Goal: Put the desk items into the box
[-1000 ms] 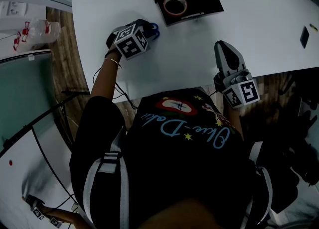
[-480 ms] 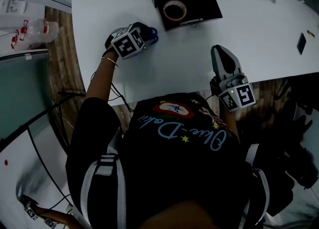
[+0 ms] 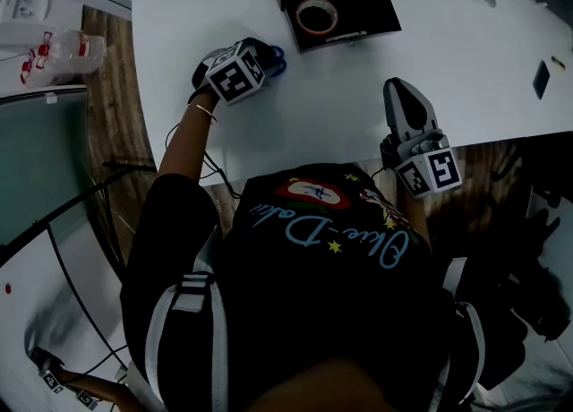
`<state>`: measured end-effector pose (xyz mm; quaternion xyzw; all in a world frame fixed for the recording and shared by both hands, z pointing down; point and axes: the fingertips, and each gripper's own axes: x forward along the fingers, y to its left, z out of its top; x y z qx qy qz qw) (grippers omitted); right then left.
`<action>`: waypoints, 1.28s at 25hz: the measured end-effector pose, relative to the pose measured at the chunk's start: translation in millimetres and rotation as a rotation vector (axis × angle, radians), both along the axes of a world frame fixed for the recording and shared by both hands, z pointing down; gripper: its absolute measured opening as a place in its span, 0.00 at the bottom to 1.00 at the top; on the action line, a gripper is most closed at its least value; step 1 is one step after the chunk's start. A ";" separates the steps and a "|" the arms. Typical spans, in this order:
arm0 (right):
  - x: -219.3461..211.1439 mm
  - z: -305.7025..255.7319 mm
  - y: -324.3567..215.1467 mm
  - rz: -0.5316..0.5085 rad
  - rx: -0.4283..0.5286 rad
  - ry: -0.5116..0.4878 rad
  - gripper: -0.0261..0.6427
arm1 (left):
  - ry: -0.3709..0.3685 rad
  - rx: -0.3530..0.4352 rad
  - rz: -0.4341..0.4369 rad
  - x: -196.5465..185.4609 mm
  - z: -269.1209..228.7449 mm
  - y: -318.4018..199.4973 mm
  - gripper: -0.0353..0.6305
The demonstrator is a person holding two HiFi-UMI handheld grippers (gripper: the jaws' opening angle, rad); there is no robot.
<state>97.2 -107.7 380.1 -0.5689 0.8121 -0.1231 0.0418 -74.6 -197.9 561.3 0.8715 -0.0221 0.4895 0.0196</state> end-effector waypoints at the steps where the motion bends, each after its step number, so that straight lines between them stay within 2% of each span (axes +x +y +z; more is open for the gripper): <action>1: 0.4 0.0 0.3 0.000 0.000 0.000 0.08 | 0.002 0.013 -0.004 -0.7 -1.4 0.2 0.21; 8: -1.0 0.5 -2.8 -0.023 0.009 -0.012 0.08 | 0.093 0.081 -0.098 -11.2 -37.0 1.0 0.21; 18: -23.9 -2.0 -18.4 -0.133 0.037 -0.035 0.08 | 0.169 0.208 -0.224 -36.3 -83.0 10.0 0.21; 25: -41.3 -5.1 -30.7 -0.209 0.056 -0.060 0.08 | 0.244 0.263 -0.369 -57.2 -113.3 14.0 0.21; 29: -50.6 -7.6 -37.7 -0.252 0.062 -0.072 0.08 | 0.336 0.286 -0.466 -60.9 -131.8 14.1 0.21; 32: -57.9 -11.2 -43.2 -0.282 0.071 -0.075 0.08 | 0.375 0.304 -0.527 -65.8 -141.7 14.2 0.21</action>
